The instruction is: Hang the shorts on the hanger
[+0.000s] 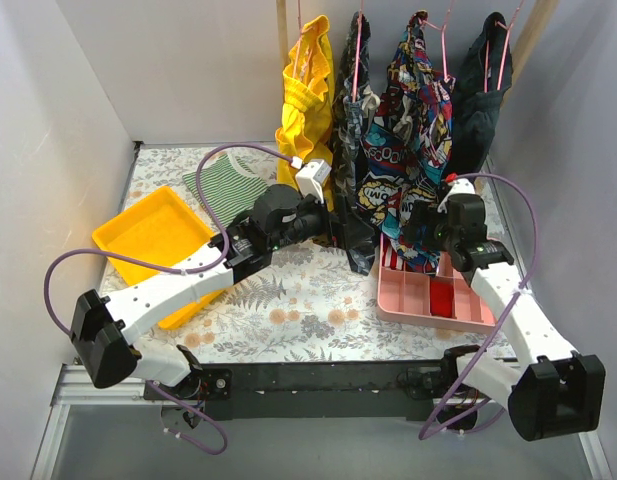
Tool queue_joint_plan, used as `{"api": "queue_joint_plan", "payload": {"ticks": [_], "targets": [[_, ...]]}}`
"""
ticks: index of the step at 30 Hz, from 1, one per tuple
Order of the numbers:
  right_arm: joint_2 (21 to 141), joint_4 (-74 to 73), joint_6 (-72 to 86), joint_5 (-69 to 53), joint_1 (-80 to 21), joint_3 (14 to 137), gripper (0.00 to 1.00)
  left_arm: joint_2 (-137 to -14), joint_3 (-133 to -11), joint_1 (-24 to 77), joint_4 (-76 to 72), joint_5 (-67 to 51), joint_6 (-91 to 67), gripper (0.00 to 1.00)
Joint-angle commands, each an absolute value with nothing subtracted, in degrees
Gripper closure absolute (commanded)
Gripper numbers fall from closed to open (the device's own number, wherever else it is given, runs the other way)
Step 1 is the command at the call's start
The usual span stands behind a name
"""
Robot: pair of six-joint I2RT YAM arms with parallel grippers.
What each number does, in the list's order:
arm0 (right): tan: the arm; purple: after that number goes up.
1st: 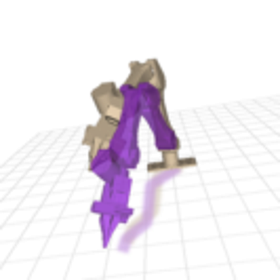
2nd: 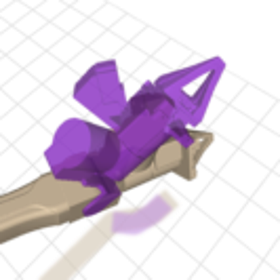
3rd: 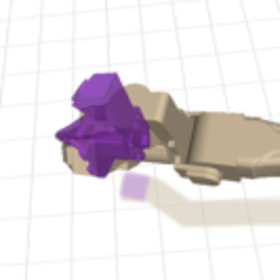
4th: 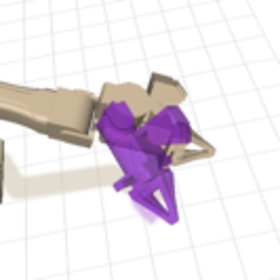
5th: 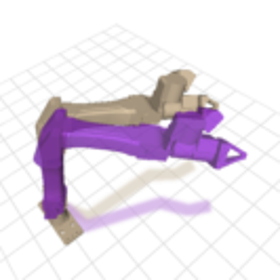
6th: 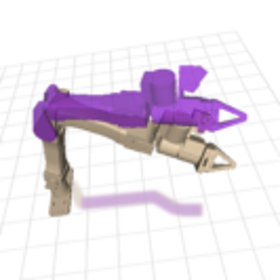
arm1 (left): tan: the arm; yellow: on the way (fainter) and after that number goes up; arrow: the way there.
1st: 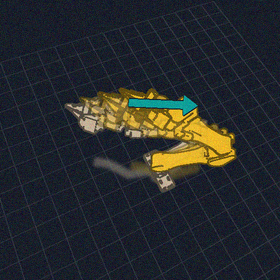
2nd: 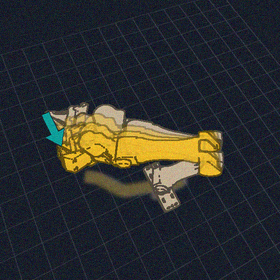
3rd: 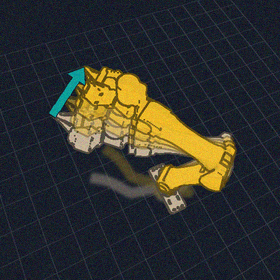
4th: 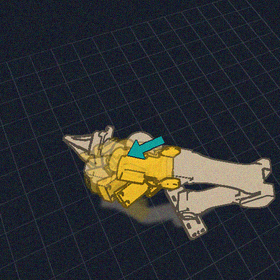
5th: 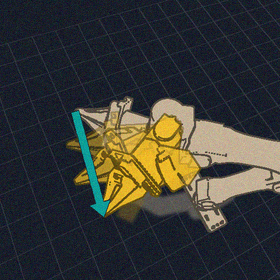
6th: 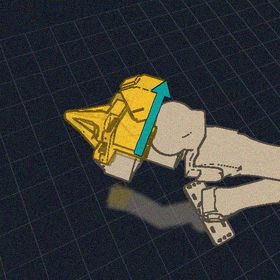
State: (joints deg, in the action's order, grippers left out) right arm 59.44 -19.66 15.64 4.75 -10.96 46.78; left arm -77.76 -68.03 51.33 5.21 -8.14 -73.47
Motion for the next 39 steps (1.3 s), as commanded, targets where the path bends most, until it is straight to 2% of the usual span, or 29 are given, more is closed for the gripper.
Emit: {"api": "queue_joint_plan", "payload": {"ticks": [1,7,10,11,13,14,16,17,24,31,33,39], "targets": [[62.13,-11.17,14.94,6.33,-11.42,44.56,0.02,-74.27,-67.59,51.15,5.62,-8.26,-72.69,0.15],[67.4,-9.4,15.03,10.63,-13.27,44.99,0.07,-73.92,-67.24,50.89,5.63,-8.44,-72.33,0.15],[67.85,-9.14,15.03,11.08,-13.45,46.57,0.26,-73.3,-67.15,50.8,5.8,-8.44,-72.16,0.14],[67.76,-8.79,14.94,11.34,-13.45,47.02,0.42,-73.04,-67.06,50.71,5.89,-8.44,-72.25,0.15],[68.9,-8.96,14.77,11.34,-13.45,48.77,0.59,-72.6,-66.89,50.63,5.8,-8.35,-72.16,0.15],[69.6,-9.57,14.68,11.08,-13.45,51.3,0.74,-72.51,-66.88,50.54,5.89,-8.44,-72.07,0.15],[72.05,-10.28,14.59,8.89,-13.54,53.95,0.94,-72.07,-66.62,50.36,5.89,-8.35,-71.89,0.15],[72.68,-9.94,14.59,7.83,-13.62,56.66,0.99,-71.98,-66.62,50.01,5.8,-8.26,-71.89,0.15],[80.67,-7.83,15.47,3.69,-15.55,72.91,0.99,-71.28,-66.88,48.43,6.33,-8.26,-71.46,0.15],[91.56,-4.84,17.58,1.5,-16.96,82.96,0.99,-71.02,-66.71,47.2,6.5,-8.61,-71.72,0.14],[93.16,-4.22,18.1,1.41,-17.75,82.36,0.99,-71.02,-66.45,47.11,6.59,-8.7,-71.72,0.14],[91.94,2.01,20.3,1.84,-18.28,69.8,0.99,-69.79,-64.78,47.02,6.77,-8.53,-72.07,0.14]]}}
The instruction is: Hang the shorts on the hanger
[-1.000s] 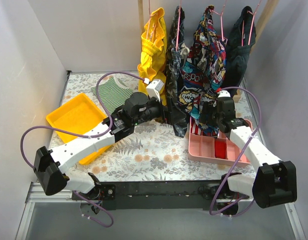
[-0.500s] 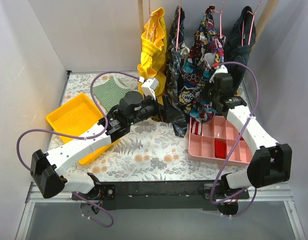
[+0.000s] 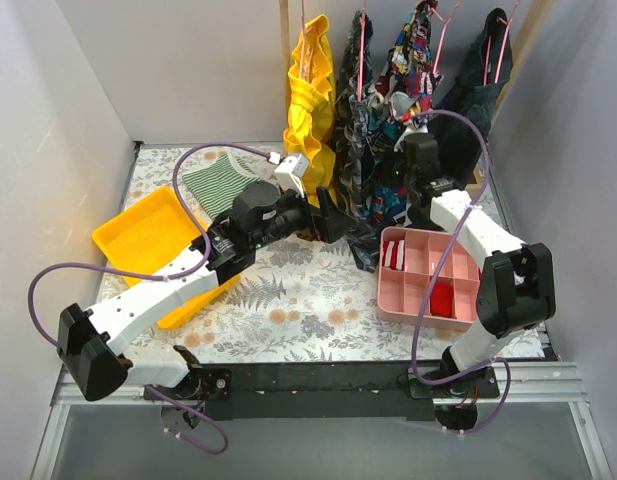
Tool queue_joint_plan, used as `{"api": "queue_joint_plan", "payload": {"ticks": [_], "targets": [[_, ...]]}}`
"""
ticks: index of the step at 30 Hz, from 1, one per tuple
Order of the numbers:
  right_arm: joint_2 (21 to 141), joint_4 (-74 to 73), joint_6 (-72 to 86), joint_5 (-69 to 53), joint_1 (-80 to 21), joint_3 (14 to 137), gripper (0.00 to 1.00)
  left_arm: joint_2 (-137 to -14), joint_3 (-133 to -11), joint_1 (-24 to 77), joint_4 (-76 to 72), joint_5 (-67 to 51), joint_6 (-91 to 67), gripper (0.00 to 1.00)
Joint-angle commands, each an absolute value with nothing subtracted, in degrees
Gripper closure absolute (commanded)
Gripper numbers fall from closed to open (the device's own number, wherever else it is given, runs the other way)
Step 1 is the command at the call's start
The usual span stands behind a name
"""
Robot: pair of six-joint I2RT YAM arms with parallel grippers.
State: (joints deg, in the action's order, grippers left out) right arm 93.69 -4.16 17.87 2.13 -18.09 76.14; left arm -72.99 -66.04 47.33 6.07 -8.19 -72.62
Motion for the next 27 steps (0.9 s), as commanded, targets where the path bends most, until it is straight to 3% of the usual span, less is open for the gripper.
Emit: {"api": "queue_joint_plan", "payload": {"ticks": [1,7,9,10,13,15,16,19,27], "targets": [[90.72,2.8,20.65,2.11,-18.28,68.31,0.99,-69.44,-64.17,47.02,6.85,-8.53,-72.24,0.14],[86.23,1.94,21.01,5.01,-18.37,61.97,0.96,-68.12,-62.49,46.93,6.94,-8.0,-72.6,0.14],[85.09,1.15,21.09,5.1,-18.28,60.74,0.8,-67.76,-61.96,46.93,6.94,-7.74,-72.51,0.14],[84.64,0.97,21.18,4.84,-18.37,60.3,0.61,-67.76,-61.79,46.93,7.2,-7.21,-72.34,0.14],[82.27,0.09,21.36,4.13,-18.28,58.54,0.39,-66.98,-60.82,46.85,8.26,-5.55,-71.98,0.09],[79.3,0.09,21.44,3.78,-18.37,57.14,0.3,-66.01,-59.68,46.93,9.31,-3.43,-72.07,0.07],[78.15,-1.39,21.62,3.52,-18.28,55.65,0.19,-65.83,-59.16,46.85,9.58,-2.91,-72.16,0.05],[72.96,-2.11,22.23,2.64,-18.46,52.14,0.03,-65.22,-58.19,46.32,11.07,-1.5,-72.6,0.02],[56.46,-6.93,23.82,0.35,-18.37,43.25,0.01,-62.76,-55.11,45.79,14.94,3.42,-74.26,0.02]]}}
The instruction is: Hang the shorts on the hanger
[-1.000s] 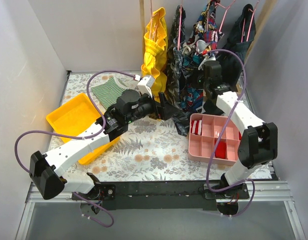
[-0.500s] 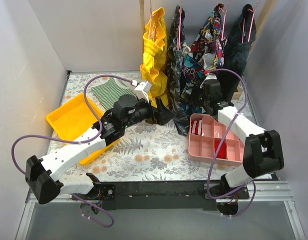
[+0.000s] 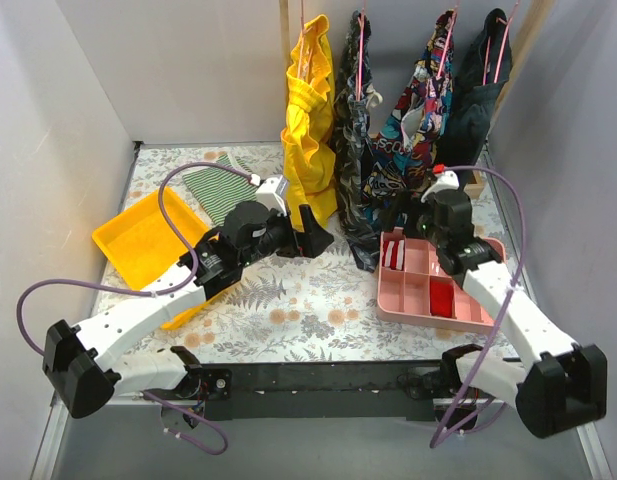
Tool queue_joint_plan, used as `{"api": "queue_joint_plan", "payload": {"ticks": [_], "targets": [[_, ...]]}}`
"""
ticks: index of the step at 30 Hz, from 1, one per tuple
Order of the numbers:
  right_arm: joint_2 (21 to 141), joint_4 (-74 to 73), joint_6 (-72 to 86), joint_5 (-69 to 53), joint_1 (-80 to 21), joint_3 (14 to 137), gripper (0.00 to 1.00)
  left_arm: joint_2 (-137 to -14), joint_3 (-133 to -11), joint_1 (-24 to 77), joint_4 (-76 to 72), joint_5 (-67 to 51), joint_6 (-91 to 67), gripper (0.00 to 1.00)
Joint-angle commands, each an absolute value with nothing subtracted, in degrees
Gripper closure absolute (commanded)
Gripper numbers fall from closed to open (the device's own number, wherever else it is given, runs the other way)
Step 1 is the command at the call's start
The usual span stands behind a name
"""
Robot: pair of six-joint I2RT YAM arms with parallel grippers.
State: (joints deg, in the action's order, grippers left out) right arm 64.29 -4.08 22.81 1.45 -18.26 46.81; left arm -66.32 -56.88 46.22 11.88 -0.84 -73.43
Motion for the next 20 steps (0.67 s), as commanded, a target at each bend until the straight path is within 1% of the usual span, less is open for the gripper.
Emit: {"api": "queue_joint_plan", "payload": {"ticks": [1,6,12,15,20], "targets": [[54.51,-7.55,23.47,0.35,-18.37,42.37,0.01,-62.32,-53.98,45.79,15.46,5.17,-75.31,0.02],[41.35,-12.82,23.47,-2.98,-18.37,36.84,0.01,-57.32,-48.88,45.88,18.45,11.42,-79.18,0.02],[29.29,-17.84,24.61,-2.73,-18.37,32.52,0.02,-52.39,-42.55,45.88,19.51,13.97,-81.39,0.02],[26.81,-19.86,24.35,-1.85,-18.37,31.64,0.02,-50.36,-41.31,45.88,19.51,15.9,-81.04,0.02],[26.54,-21.44,23.2,-1.05,-18.37,31.73,0.02,-49.75,-41.57,45.88,19.87,17.49,-79.81,0.02]]}}
